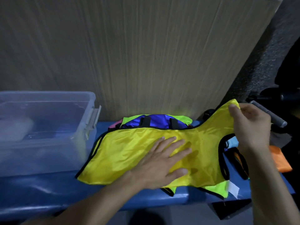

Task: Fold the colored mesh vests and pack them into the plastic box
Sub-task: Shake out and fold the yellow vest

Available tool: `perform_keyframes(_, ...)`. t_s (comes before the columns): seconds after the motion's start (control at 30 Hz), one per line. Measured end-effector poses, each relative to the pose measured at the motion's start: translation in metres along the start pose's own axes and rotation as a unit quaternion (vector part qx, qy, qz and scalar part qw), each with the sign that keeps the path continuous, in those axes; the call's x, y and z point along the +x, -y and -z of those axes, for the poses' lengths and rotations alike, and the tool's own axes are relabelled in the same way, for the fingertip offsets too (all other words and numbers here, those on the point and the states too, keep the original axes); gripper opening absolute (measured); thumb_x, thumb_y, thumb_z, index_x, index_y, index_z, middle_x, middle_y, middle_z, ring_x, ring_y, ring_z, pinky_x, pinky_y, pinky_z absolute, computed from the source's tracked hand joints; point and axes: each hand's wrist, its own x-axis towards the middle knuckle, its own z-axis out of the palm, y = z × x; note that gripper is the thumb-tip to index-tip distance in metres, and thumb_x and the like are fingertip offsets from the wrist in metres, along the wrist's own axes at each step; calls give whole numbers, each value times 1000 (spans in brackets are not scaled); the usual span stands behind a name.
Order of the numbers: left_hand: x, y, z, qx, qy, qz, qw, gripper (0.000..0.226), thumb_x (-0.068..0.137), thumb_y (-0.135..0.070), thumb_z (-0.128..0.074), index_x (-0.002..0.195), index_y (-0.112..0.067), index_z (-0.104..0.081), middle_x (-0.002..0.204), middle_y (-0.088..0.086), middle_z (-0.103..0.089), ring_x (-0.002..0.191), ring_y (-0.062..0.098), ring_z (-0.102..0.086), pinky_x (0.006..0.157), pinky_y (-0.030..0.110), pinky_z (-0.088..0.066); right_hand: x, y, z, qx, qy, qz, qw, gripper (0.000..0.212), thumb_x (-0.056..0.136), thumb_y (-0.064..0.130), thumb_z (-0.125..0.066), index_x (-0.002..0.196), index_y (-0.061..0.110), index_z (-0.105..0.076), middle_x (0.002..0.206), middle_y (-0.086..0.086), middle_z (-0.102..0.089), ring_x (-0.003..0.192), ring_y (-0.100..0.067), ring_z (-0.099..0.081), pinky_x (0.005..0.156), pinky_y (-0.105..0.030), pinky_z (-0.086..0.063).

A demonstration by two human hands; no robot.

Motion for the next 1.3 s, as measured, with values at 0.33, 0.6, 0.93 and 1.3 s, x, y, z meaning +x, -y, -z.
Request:
perform_keyframes(0.33,-49,81,72,-464,-259,414,739,29,104,-15,-47,91,-25,-71,85,-3,-73,73,15,-66,69,31,-52,-87,97,-151,-126,223,105,961,8,90,27,-71,88,20,-72,82,-7,-76,89,-31,-70,76,-38,-50)
perform_keyframes(0.6,-77,106,62,-498,-258,595,576,61,92,-67,-43,118,-19,-70,118,10,-70,109,31,-65,100,44,-51,-166,66,-244,-172,467,45,866,22,86,25,-66,105,14,-71,98,-10,-76,97,-32,-69,82,-41,-56)
perform_keyframes(0.93,-83,103,46,-371,-200,590,689,53,104,-35,-54,151,-13,-41,151,7,-49,135,31,-49,108,38,-43,-97,1,-140,-195,338,305,869,30,83,13,-80,111,20,-71,102,8,-67,91,-16,-63,80,-36,-53)
perform_keyframes(1.3,-74,95,51,-310,-227,623,681,46,112,-33,-26,149,-8,-38,144,20,-50,129,37,-50,90,38,-40,-70,-48,-122,-273,261,361,853,11,90,22,-73,101,21,-72,103,7,-62,100,-22,-53,84,-39,-40)
